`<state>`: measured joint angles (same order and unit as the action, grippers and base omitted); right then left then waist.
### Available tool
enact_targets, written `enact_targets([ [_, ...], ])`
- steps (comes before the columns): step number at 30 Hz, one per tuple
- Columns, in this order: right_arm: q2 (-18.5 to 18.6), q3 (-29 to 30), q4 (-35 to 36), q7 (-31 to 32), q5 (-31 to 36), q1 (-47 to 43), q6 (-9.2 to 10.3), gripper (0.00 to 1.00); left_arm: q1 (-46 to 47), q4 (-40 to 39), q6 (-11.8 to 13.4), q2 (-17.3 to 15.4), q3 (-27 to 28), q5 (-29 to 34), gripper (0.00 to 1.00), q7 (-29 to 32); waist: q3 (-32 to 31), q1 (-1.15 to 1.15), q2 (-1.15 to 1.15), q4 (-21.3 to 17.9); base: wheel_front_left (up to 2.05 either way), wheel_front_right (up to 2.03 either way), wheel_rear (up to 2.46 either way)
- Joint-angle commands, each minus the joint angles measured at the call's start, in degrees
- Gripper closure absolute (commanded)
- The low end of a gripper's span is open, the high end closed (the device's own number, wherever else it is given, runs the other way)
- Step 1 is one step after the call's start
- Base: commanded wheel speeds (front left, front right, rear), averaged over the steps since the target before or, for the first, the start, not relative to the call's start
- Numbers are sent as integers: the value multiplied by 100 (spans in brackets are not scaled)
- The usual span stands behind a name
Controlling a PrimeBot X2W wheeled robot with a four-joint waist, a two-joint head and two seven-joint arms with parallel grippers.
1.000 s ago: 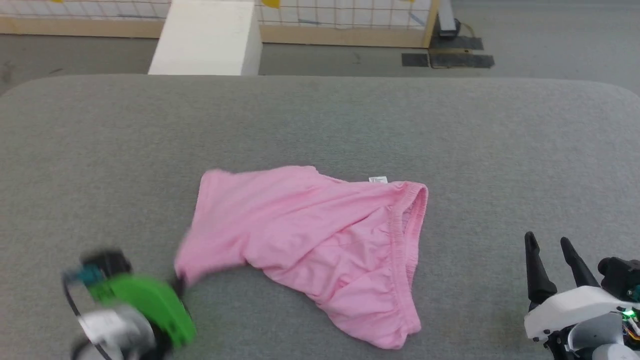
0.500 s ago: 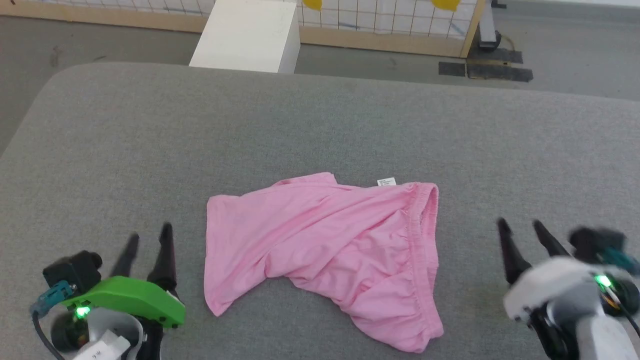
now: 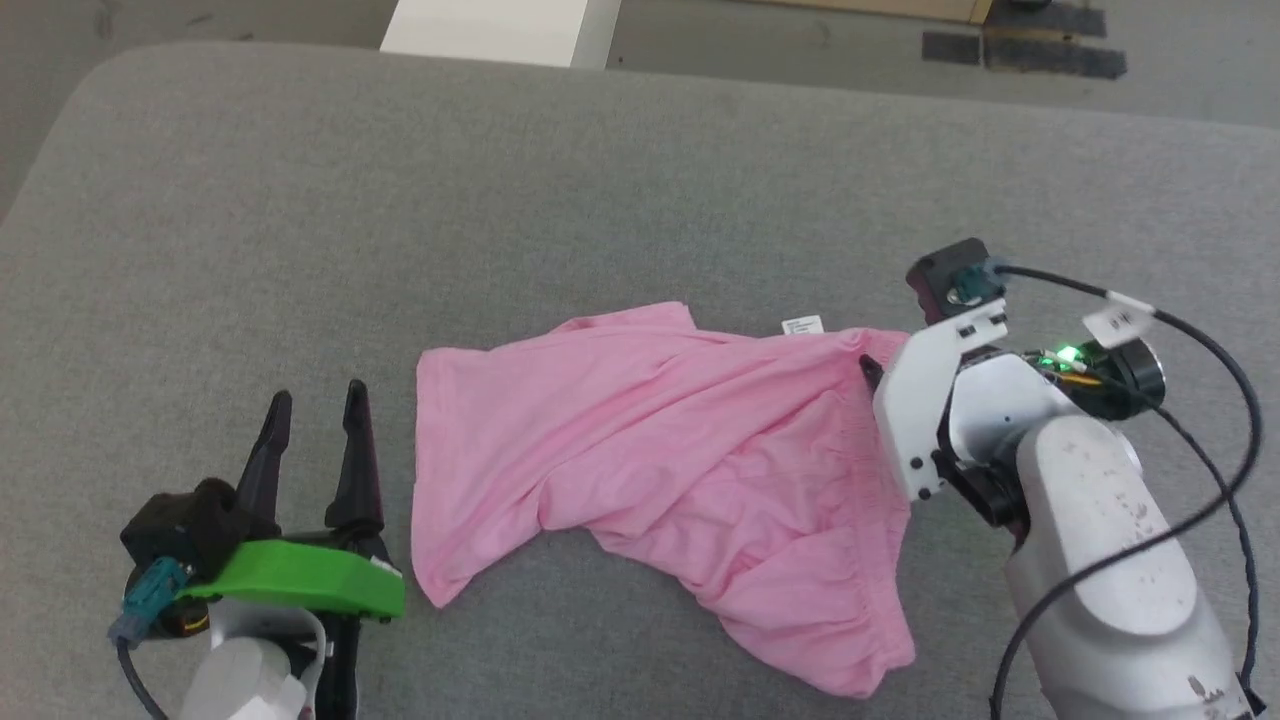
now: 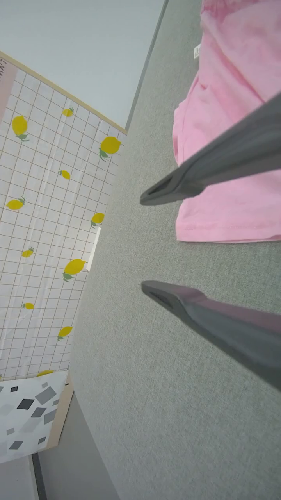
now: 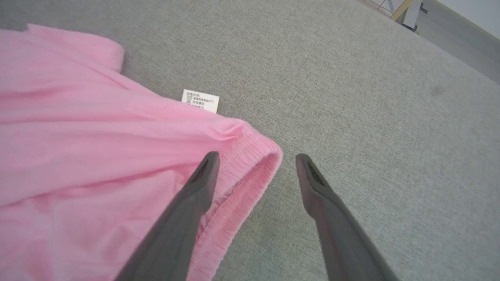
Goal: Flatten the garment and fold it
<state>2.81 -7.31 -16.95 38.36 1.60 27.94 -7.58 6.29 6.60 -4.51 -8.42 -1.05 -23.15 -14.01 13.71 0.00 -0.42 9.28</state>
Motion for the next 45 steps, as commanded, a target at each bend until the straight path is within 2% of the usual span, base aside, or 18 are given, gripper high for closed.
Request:
enact_targets([
  [1, 7, 14, -129, 66, 154, 124, 9, 0, 122, 24, -37, 31, -7, 23, 0, -56, 207, 0, 42, 148, 0, 0, 0],
  [5, 7, 102, -497, 141, 321, 270, 9, 0, 227, 116, -81, 42, 18, 22, 0, -80, 319, 0, 42, 208, 0, 0, 0],
  [10, 7, 53, -793, -77, 329, 335, 9, 0, 281, 203, -132, 67, 19, 17, 0, -92, 380, 0, 42, 236, 0, 0, 0],
  [12, 7, 20, -879, -171, 251, 340, 9, 81, 276, 253, -151, 75, 18, -1, 0, -94, 380, 0, 42, 229, 0, 0, 0],
  [13, 7, -5, -877, -280, 233, 360, 9, 100, 270, 271, -159, 79, 21, -10, 0, -95, 377, 0, 42, 216, 0, 0, 0],
  [18, 7, -48, -809, -478, 40, 360, 9, 100, 337, 345, -186, 24, -11, -52, 0, -54, 309, 0, 42, 111, 0, 0, 0],
  [22, 7, -51, -547, -470, -208, 315, 9, 100, 753, 352, -205, -186, -164, -15, 0, 442, 272, 0, 42, 14, 0, 0, 0],
  [26, 7, -195, -257, -441, -372, 263, 9, 100, 1337, 569, -213, -470, -459, 61, 0, 1608, 266, 0, 42, -76, 0, 0, 0],
  [29, 7, -339, -82, -373, -466, 223, 9, 100, 1725, 982, -74, -654, -693, 126, 0, 2995, 298, 0, 42, -140, 0, 0, 0],
  [31, 7, -420, 28, -354, -528, 211, 9, 100, 1954, 1166, -44, -775, -843, 201, 0, 3666, 334, 0, 42, -202, 0, 0, 0],
  [38, 7, -542, 349, -309, -578, 212, 9, 100, 2266, 1541, -96, -883, -1164, 210, 0, 4668, 481, 0, 42, -355, 0, 0, 0],
  [39, 7, -553, 385, -308, -585, 210, 9, 100, 2276, 1606, -97, -881, -1171, 182, 5, 4738, 501, 0, 42, -372, 0, 0, 0],
  [40, 7, -581, 432, -326, -654, 201, 9, 100, 2272, 1686, -98, -908, -1218, 211, 58, 4824, 517, 0, 42, -386, 0, 0, 0],
  [41, 7, -602, 470, -341, -701, 196, 9, 100, 2257, 1745, -98, -906, -1225, 193, 90, 4871, 530, 0, 42, -397, 0, 0, 0],
  [42, 7, -629, 508, -341, -705, 192, 9, 100, 2240, 1799, -89, -900, -1214, 165, 100, 4874, 543, 0, 42, -409, 0, 0, 0],
  [45, 7, -647, 591, -330, -698, 182, 9, 100, 2190, 1896, -95, -875, -1171, 63, 100, 4819, 560, 0, 42, -419, 0, 0, 0],
])
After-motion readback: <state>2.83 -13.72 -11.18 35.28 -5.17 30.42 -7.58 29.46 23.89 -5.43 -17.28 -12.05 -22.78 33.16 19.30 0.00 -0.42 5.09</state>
